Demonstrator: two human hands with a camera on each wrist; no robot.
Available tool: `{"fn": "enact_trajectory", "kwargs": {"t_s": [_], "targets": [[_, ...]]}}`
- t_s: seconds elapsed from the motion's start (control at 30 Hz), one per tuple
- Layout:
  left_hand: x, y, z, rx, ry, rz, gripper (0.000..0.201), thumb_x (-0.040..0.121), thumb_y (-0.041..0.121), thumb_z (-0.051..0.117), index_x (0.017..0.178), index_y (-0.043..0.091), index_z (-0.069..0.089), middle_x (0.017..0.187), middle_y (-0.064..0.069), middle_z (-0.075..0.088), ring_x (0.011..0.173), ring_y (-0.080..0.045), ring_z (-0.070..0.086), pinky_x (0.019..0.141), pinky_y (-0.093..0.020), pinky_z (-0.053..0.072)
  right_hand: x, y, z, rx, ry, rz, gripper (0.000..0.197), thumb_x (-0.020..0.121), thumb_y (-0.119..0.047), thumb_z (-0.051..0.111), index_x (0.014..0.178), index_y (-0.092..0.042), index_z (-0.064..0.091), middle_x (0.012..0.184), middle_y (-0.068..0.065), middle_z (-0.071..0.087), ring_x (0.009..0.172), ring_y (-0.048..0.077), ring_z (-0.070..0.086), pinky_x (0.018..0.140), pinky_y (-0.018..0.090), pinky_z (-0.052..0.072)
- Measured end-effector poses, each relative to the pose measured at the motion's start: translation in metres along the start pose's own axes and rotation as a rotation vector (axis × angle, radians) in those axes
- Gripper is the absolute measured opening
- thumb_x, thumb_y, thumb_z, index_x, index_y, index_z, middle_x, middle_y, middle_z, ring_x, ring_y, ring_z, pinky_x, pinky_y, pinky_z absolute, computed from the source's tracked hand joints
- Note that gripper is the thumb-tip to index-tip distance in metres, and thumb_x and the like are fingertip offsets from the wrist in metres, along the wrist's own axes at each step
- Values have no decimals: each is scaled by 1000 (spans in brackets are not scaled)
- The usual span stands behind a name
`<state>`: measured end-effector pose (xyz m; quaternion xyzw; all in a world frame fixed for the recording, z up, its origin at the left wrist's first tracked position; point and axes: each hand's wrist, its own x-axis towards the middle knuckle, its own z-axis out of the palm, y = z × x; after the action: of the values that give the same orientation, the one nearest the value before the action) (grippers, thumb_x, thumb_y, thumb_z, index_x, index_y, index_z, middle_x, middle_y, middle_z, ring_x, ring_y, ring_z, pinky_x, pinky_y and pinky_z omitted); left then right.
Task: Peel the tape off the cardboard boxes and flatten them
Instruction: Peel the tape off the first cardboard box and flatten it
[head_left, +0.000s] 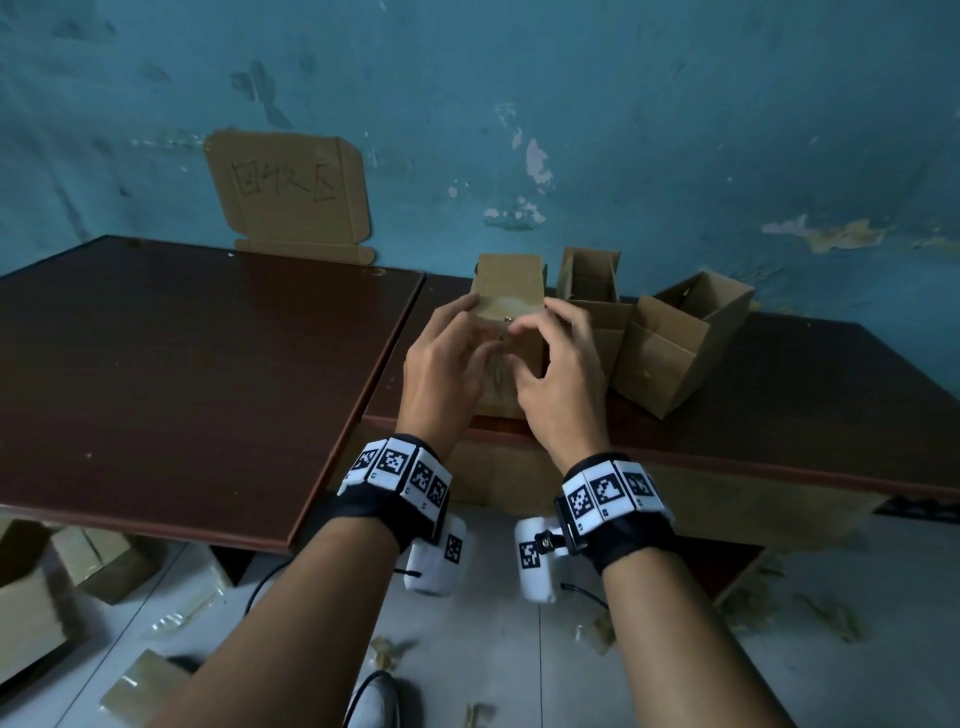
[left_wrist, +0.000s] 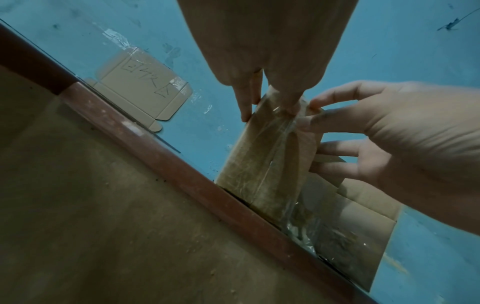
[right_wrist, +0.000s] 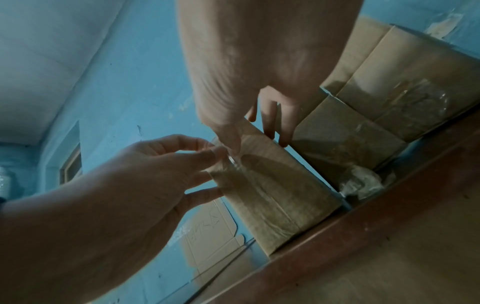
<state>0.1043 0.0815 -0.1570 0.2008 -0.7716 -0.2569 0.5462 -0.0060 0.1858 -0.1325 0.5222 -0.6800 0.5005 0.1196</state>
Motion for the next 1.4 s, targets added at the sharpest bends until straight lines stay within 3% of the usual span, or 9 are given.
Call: {"fn": "enact_trajectory", "kwargs": {"t_s": [0.13, 0.33, 0.4, 0.57, 0.73, 0.87, 1.03, 1.3, 1.4], "targets": [[4, 0, 1, 8, -32, -29, 5, 99, 4, 69, 101, 3, 74, 148, -7, 58, 129, -14, 62, 103, -42, 58, -3, 5, 7, -31, -55, -87, 34, 86, -4, 83, 116, -18, 75, 161, 8, 38, 148, 24, 46, 116, 28, 43], [4, 7, -6, -99, -124, -114, 9, 101, 4, 68, 93, 1, 72, 154, -6, 49, 126, 22, 47, 103, -5, 42, -3, 7, 10, -65, 9, -94, 20, 86, -8, 84, 105, -15, 79, 151, 6, 55, 136, 25, 57, 106, 34, 53], [4, 8, -8, -163, -114, -160, 3, 101, 4, 67, 101, 5, 70, 154, -3, 49, 130, 12, 50, 102, -7, 44, -2, 7, 11, -72, 41, -102, 17, 87, -5, 84, 102, -12, 80, 148, 8, 59, 132, 25, 60, 104, 33, 54], [2, 10, -9, -360, -161, -139, 46, 93, -11, 66, 132, 6, 50, 146, -2, 52, 130, -15, 63, 103, -38, 59, -1, 10, 13, -83, 33, -66, 6, 92, -12, 80, 92, -8, 77, 153, 3, 56, 135, 18, 57, 105, 18, 41], [0, 0, -5, 29, -213, -29, 34, 87, 3, 81, 114, 14, 64, 157, -6, 43, 136, -22, 57, 104, -47, 58, 2, 11, 9, -32, -51, -15, 10, 100, -9, 69, 92, -5, 74, 161, 0, 44, 138, -4, 40, 103, -5, 23], [-1, 0, -1, 111, -190, 20, 26, 87, 6, 82, 107, 14, 68, 160, -4, 44, 132, -26, 62, 95, -49, 60, 6, 9, 4, 64, -92, 35, 21, 104, -10, 65, 86, -3, 75, 161, 0, 42, 121, -23, 39, 97, -6, 26], [1, -1, 1, 101, -163, 10, 3, 96, 7, 72, 99, 5, 73, 158, -7, 46, 134, -24, 61, 100, -50, 58, 5, 8, 2, 106, -75, 40, 3, 94, -11, 77, 94, -12, 75, 157, 1, 49, 145, 9, 43, 109, -2, 21], [7, 9, -4, 38, -213, -133, 15, 103, 7, 66, 92, 0, 73, 158, -9, 38, 140, -16, 52, 112, -13, 41, -6, 9, 9, 6, -64, -50, 25, 87, -8, 82, 106, -9, 66, 161, 6, 44, 145, 17, 45, 110, 7, 31], [7, 12, -5, 13, -217, -250, 14, 102, 14, 68, 91, 10, 73, 151, -3, 41, 140, -10, 45, 117, -26, 40, -9, 7, 15, 16, -4, -29, 43, 87, -10, 83, 122, -7, 59, 143, 7, 54, 132, 15, 54, 103, 17, 44]]}}
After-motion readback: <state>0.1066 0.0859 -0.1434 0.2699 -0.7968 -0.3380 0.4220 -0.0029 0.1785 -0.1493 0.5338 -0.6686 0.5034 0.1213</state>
